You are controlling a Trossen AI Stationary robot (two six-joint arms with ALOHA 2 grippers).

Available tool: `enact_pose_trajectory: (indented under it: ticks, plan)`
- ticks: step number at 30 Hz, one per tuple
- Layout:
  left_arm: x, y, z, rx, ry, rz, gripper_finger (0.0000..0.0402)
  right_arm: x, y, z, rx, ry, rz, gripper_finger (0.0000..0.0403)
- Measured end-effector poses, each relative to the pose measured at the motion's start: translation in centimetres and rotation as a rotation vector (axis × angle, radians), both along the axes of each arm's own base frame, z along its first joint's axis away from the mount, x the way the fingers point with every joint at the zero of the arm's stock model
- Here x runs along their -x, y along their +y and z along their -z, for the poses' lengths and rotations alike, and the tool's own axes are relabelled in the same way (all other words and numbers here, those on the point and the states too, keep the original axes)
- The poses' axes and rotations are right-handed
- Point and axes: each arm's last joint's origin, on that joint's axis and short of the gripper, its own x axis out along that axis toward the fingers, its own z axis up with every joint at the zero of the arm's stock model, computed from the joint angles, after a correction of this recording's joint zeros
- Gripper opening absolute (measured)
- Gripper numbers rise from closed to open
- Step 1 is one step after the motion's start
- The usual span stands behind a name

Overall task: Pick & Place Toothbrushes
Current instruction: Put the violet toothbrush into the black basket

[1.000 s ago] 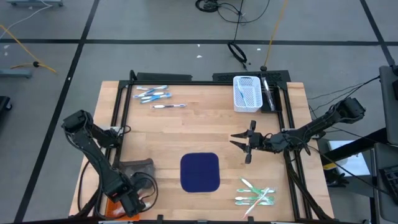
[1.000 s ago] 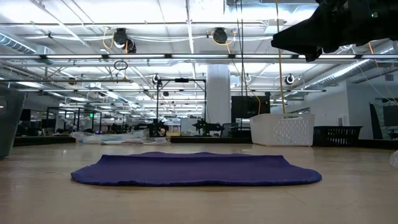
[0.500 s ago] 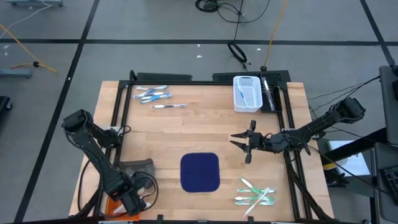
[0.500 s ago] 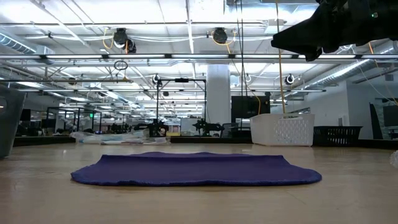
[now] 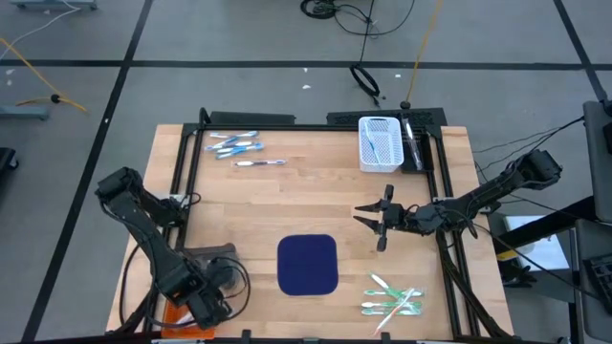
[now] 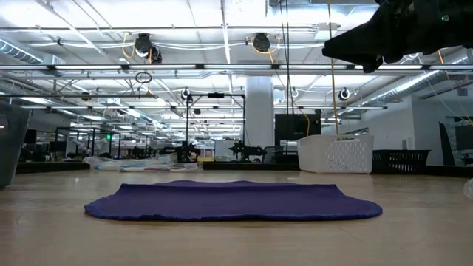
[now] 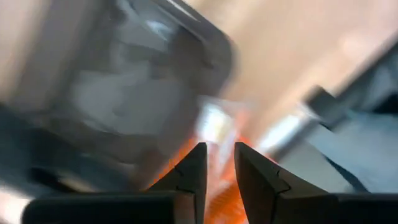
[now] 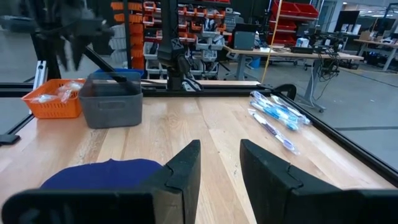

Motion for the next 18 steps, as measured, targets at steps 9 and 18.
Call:
enact_pose_trajectory:
  ticks: [9, 18]
  plan:
    - [-2.1, 4.6, -0.3, -0.183, 0.068, 0.012, 0.0081, 0.0, 0.0, 0.0, 0.002, 0.004, 0.0, 0.0105]
    - [-5.8, 10.2, -0.3, -0.27, 0.034, 0.145, 0.0083, 0.0, 0.0, 0.1, 0.005, 0.012, 0.0, 0.0104]
